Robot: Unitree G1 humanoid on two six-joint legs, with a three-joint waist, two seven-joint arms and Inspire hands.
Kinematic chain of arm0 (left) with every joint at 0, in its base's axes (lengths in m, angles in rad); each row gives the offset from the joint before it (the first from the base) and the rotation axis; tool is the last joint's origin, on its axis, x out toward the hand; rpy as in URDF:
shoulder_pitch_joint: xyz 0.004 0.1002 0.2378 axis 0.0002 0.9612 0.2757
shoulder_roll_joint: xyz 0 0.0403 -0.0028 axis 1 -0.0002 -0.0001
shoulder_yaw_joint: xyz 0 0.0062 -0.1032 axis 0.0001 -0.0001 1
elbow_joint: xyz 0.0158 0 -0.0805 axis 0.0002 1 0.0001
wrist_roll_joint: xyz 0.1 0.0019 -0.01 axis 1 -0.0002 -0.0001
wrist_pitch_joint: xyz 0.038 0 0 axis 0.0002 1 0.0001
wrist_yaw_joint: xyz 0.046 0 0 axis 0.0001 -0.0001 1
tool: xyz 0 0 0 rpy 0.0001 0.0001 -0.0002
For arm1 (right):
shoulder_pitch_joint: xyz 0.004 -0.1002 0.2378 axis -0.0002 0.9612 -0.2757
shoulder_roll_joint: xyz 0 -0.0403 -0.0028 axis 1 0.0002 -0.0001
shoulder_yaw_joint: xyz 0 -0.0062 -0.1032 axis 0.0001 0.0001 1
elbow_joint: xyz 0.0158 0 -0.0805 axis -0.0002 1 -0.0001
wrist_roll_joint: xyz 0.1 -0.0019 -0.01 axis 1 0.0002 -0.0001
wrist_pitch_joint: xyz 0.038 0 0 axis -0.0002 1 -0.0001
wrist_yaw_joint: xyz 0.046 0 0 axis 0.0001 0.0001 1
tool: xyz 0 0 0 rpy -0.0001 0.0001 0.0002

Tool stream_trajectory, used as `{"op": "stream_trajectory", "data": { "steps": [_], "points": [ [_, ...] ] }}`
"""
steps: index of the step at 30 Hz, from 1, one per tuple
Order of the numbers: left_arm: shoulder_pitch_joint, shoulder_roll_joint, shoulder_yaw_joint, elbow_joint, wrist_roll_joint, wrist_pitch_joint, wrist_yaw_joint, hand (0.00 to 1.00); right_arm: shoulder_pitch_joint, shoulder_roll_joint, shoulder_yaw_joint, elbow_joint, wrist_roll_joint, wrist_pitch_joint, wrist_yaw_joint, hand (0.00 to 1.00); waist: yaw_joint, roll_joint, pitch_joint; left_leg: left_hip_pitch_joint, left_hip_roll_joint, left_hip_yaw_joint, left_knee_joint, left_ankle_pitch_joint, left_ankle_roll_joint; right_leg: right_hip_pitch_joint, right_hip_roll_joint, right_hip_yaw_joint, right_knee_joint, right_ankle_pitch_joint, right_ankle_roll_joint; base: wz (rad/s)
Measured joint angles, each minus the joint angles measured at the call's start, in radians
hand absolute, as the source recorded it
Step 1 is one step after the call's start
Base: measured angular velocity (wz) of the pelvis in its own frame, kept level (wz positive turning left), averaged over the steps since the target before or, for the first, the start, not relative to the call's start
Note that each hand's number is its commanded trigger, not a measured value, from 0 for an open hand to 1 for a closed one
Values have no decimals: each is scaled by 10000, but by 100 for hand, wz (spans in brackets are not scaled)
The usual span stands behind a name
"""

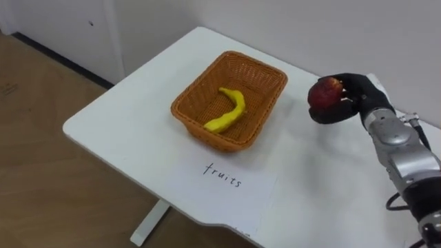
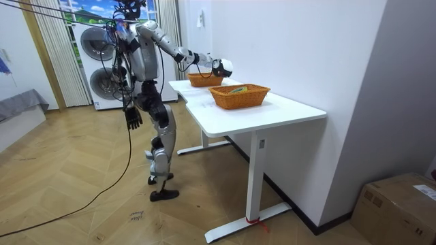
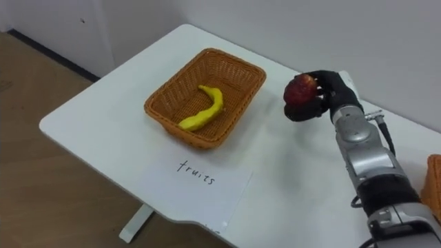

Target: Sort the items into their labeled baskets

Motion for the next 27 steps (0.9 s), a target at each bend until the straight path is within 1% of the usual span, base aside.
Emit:
{"op": "stream_trajectory", "data": {
  "steps": [3, 5, 9, 11, 12, 14, 15, 17, 18, 19, 22, 23, 24, 25, 26, 27],
  "points": [
    [-2, -9, 3, -15, 2, -2, -94, 0, -1, -80, 0, -793, -136, 132, -123, 100, -69, -119, 8, 38, -11, 11, 3, -2, 4, 54, -7, 17, -10, -7, 6, 0],
    [8, -36, 8, 8, 2, -1, -89, 0, -1, -96, 0, -1545, -274, 202, -204, 100, -92, -117, 47, 25, -16, -13, 11, -2, 4, 52, -4, 27, -18, -8, 7, 0],
    [53, -42, 11, 6, 16, 0, -90, 0, 0, -94, 5, -2809, -392, 196, -280, 100, -75, -136, 71, 24, -32, -49, 9, -2, 4, 110, 8, -1, -127, -9, 8, 5],
    [53, -44, 0, 11, 2, 1, -106, 0, -1, -86, 44, -3505, -390, 195, -279, 100, 65, -123, 85, 35, -33, -97, -2, -3, 4, 127, 9, -16, -134, -10, 9, 4],
    [53, -45, 0, 12, 0, 2, -113, 0, -1, -86, 51, -3622, -389, 193, -275, 100, 78, -116, 99, 44, -37, -114, -3, -3, 4, 144, 9, -25, -136, -10, 10, 8],
    [64, -48, -1, 16, 40, 3, -156, 0, -5, -71, 150, -4089, -540, 196, -257, 100, 173, -102, 145, 45, -45, -130, -4, -3, 3, 161, 15, -55, -139, -15, 18, 6],
    [65, -50, 3, 27, 52, 3, -176, 0, -4, -45, 172, -4215, -605, 199, -233, 100, 214, -95, 150, 46, -43, -131, -4, -3, 3, 161, 19, -51, -141, -15, 18, 0],
    [64, -74, 16, 40, 73, 11, -288, 0, -4, -23, 403, -4587, -869, 199, -102, 100, 398, -86, 189, 63, -33, -126, -71, 0, -2, 141, 22, -10, -148, -16, 17, -4],
    [66, -73, 15, 41, 79, 11, -312, 0, -4, -21, 484, -4642, -883, 202, -73, 100, 443, -92, 188, 74, -29, -119, -93, 0, -3, 136, 22, 5, -149, -16, 17, -10],
    [83, -73, 13, 38, 65, 15, -323, 0, -3, 54, 647, -4794, -926, 266, -23, 100, 618, -114, 187, 128, -17, -88, -183, 9, -13, 125, 20, 12, -152, -18, 15, -8],
    [80, -74, 5, 7, 38, 52, -316, 0, -3, 317, 1037, -5013, -999, 279, 86, 100, 674, -236, 172, 142, -24, -113, -217, 10, -16, 143, 21, -12, -171, -53, 27, 2],
    [73, -80, -6, 2, 33, 61, -301, 0, -4, 388, 1188, -5013, -999, 285, 121, 100, 734, -279, 189, 182, -31, -146, -230, 9, -15, 191, 20, -25, -173, -57, 34, 8],
    [76, -83, -7, 5, 33, 71, -298, 0, -3, 404, 1277, -5013, -999, 295, 128, 100, 774, -291, 198, 199, -32, -155, -233, 6, -12, 209, 19, -33, -172, -57, 35, 7],
    [76, -95, -8, 36, 35, 104, -281, 0, -3, 481, 1420, -5011, -999, 341, 180, 100, 886, -298, 208, 223, -29, -177, -235, -7, -2, 232, 20, -59, -171, -58, 37, 5],
    [74, -103, -11, 49, 73, 143, -260, 0, -3, 563, 1558, -4992, -1058, 386, 240, 100, 928, -308, 215, 232, -31, -209, -246, -8, 0, 246, 16, -131, -166, -56, 39, 7],
    [74, -104, -10, 57, 82, 163, -254, 0, -3, 564, 1664, -4965, -1113, 386, 267, 100, 960, -314, 221, 224, -39, -247, -245, -7, -1, 251, 10, -180, -155, -55, 40, 14]
  ]
}}
